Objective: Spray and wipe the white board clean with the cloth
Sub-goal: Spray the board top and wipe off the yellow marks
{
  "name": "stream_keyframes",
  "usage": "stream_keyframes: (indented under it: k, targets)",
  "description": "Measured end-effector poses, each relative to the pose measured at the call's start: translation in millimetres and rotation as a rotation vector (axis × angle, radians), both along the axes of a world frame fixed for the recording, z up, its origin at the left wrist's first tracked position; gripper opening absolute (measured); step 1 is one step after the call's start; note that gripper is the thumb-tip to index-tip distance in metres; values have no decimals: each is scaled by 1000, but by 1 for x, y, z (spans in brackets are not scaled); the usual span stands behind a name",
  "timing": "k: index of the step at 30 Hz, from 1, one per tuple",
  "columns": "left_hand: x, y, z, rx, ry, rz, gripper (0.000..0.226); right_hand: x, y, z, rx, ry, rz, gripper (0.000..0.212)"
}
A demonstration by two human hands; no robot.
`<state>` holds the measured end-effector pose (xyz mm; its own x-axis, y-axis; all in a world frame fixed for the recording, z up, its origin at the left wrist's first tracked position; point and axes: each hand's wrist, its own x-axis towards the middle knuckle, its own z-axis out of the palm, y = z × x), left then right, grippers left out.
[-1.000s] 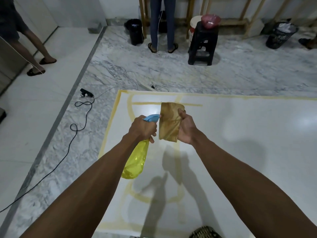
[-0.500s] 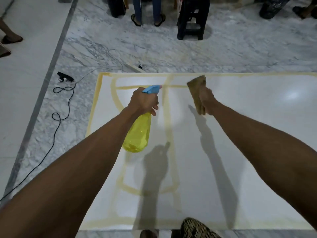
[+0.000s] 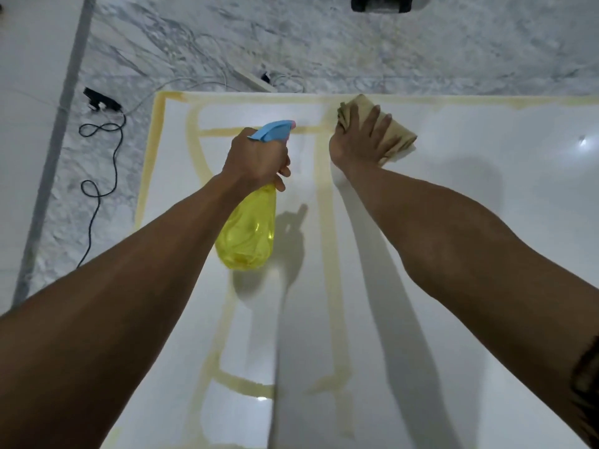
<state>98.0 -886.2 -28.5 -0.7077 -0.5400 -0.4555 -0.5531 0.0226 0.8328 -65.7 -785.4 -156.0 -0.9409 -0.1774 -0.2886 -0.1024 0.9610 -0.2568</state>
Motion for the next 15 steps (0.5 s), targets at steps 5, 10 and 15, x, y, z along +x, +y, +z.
stream_keyframes:
  k: [5, 10, 15]
  targets:
    - [20, -13, -7, -36, -74, 22, 43, 12, -12, -1, 30, 39, 154, 53]
    - [27, -15, -3, -32, -78, 19, 45, 25, -15, -6, 10, 89, 340, 54]
    - [32, -5, -1, -44, -58, -3, 43, 17, -5, -1, 14, 26, 445, 53]
